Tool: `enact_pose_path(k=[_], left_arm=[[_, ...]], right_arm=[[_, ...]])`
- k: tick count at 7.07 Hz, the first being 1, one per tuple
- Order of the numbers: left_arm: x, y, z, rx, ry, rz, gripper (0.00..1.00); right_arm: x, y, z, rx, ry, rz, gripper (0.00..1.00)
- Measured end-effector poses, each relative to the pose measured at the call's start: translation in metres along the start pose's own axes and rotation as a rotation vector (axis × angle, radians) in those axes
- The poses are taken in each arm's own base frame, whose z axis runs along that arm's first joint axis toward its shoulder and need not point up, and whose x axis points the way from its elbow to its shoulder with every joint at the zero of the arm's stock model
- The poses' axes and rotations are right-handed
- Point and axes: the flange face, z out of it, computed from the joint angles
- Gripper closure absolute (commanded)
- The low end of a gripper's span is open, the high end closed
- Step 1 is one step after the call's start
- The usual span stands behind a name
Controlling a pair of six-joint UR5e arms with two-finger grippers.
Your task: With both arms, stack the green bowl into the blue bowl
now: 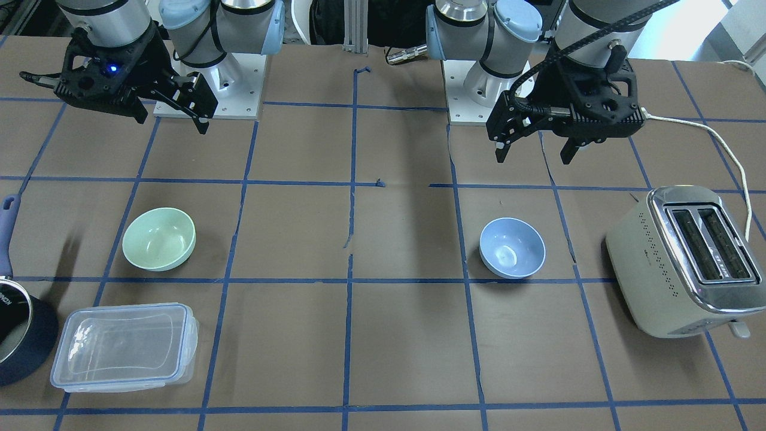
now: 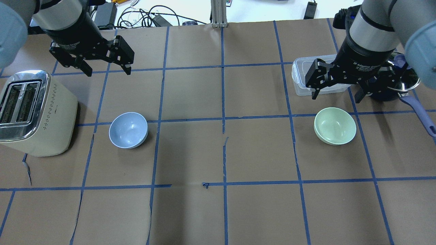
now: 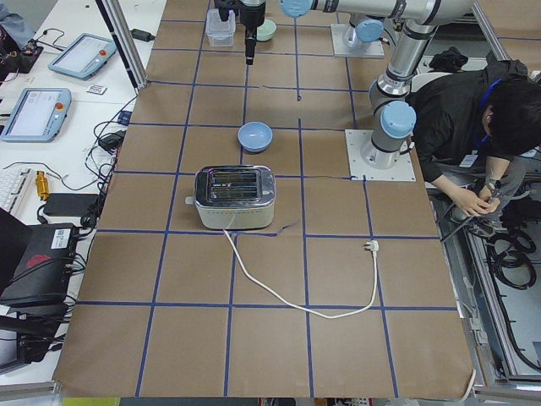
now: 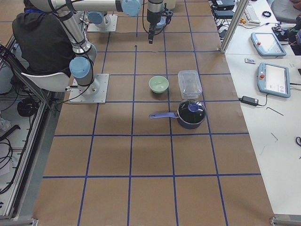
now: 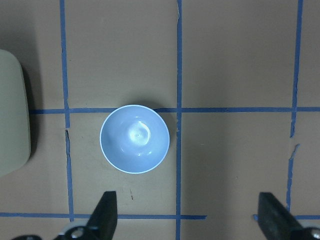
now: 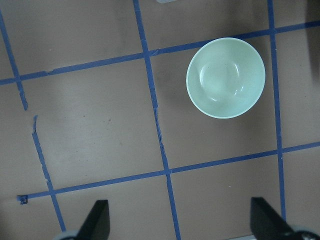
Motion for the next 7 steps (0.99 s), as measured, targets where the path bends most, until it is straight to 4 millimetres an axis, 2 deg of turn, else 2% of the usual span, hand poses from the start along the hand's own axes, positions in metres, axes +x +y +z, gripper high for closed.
enact_pose_path(k=[7], left_arm=[[-0.0036,0.0003,0.0087,-0.016,-0.005,0.02,0.0]], right_arm=[[0.0001,-0.0001,-0.0006,0.002,0.001,0.0,0.0]])
